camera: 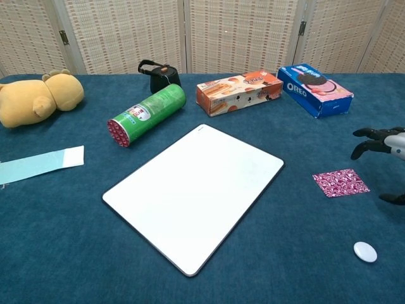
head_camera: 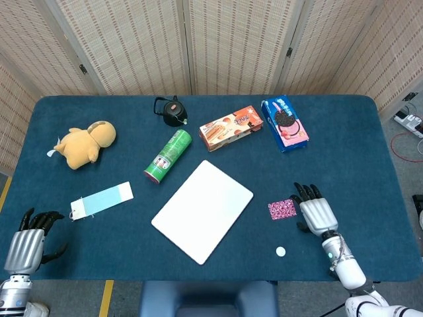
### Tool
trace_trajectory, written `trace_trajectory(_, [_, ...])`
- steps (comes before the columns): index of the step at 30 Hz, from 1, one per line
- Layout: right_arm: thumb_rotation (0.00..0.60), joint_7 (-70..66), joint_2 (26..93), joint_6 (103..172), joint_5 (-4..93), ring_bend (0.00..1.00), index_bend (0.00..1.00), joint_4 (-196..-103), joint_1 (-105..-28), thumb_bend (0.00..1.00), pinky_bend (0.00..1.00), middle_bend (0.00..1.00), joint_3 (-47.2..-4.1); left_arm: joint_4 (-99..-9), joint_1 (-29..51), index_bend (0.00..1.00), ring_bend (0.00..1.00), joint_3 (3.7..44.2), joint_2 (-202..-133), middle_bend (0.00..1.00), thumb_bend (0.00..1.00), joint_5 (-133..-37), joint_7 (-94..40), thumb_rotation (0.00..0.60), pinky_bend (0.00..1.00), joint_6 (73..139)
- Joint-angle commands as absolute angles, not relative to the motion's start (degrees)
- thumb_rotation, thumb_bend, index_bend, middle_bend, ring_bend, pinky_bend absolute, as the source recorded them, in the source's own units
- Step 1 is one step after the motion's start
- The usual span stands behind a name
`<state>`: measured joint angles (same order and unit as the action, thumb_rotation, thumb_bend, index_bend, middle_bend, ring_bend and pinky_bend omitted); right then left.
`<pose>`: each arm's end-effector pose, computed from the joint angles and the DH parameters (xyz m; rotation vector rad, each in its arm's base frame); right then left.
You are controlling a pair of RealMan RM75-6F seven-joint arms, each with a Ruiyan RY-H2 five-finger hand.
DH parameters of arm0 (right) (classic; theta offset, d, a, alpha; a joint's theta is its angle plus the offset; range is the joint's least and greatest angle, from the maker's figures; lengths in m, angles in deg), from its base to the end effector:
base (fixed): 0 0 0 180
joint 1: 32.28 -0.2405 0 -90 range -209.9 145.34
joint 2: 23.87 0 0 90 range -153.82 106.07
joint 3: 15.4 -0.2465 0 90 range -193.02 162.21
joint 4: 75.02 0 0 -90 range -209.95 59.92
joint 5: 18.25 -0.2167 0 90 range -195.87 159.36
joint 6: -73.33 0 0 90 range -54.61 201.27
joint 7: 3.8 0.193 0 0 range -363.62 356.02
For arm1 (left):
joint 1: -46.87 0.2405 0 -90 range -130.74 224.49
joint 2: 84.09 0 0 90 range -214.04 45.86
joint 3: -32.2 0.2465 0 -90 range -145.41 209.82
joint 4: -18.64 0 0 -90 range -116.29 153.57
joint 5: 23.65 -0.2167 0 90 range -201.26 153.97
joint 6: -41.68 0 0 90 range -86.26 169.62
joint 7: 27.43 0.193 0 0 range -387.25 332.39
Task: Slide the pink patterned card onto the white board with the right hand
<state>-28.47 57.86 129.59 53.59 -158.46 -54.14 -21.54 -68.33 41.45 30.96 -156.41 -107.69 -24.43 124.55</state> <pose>-0.2768 -0.3108 -0.0064 1.7845 -0.9222 0.5638 -0.3173 0.2266 0.1013 -1.4032 -0.9605 -0.8518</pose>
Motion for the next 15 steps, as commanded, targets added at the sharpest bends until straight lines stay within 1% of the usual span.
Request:
trace_trajectory(1, [0.578, -30.31, 58.37, 127.62, 51.22, 0.03, 0.24, -158.32, -55.84, 0.31, 0.00, 0.02, -22.02, -68.32, 41.46, 0.30, 0.21, 30.95, -156.41, 0.26, 0.31, -107.71, -24.41, 0.600, 0.05, 124.57])
trace_trajectory(8, [0.581, -33.22, 59.84, 125.25, 47.27, 0.03, 0.25, -157.43, -58.63, 0.31, 0.00, 0.02, -22.25, -68.14, 41.72, 0.30, 0.21, 30.89, -156.34, 0.26, 0.31, -107.48, -24.66, 0.600, 0.05, 124.75])
trace_trajectory(15, [0.584, -34.48, 60.70, 124.90, 45.59, 0.03, 0.26, -157.53, -60.31, 0.31, 0.00, 0.02, -21.71, -67.81, 41.97, 0.30, 0.21, 30.91, -156.16, 0.26, 0.31, -107.40, -25.28, 0.600, 0.05, 124.85])
